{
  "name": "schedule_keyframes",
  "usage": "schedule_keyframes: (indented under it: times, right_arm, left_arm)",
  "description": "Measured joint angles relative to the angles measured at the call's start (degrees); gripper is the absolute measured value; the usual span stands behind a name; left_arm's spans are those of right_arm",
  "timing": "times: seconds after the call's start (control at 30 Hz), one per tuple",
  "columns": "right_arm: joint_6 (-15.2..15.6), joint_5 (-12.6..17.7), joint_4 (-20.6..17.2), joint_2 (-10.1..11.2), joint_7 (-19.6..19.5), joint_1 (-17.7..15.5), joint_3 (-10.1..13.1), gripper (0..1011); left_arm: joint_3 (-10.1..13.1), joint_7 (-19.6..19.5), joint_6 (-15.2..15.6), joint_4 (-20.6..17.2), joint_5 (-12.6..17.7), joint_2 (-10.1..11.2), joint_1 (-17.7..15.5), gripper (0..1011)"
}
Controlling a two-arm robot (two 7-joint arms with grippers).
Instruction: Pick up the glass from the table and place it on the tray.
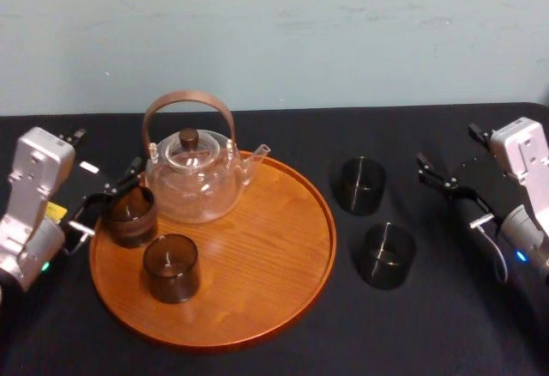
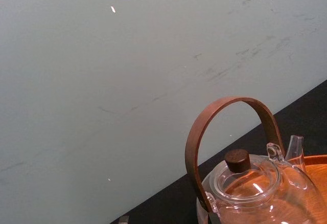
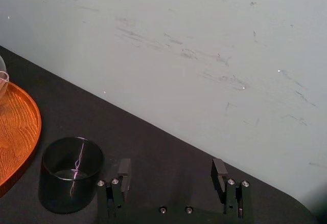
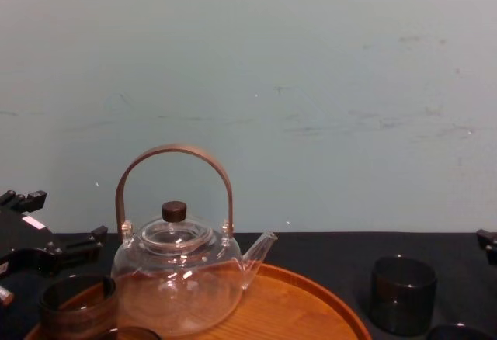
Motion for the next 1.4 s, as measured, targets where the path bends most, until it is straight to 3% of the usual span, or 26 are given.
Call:
schedule_keyframes:
  times: [1.4]
  right_arm:
    - [0.0,0.0,0.0,0.0,0.0,0.0,0.0,1002]
  left_arm:
    - [0.0,0.0,0.0,0.0,0.0,0.0,0.0,1002]
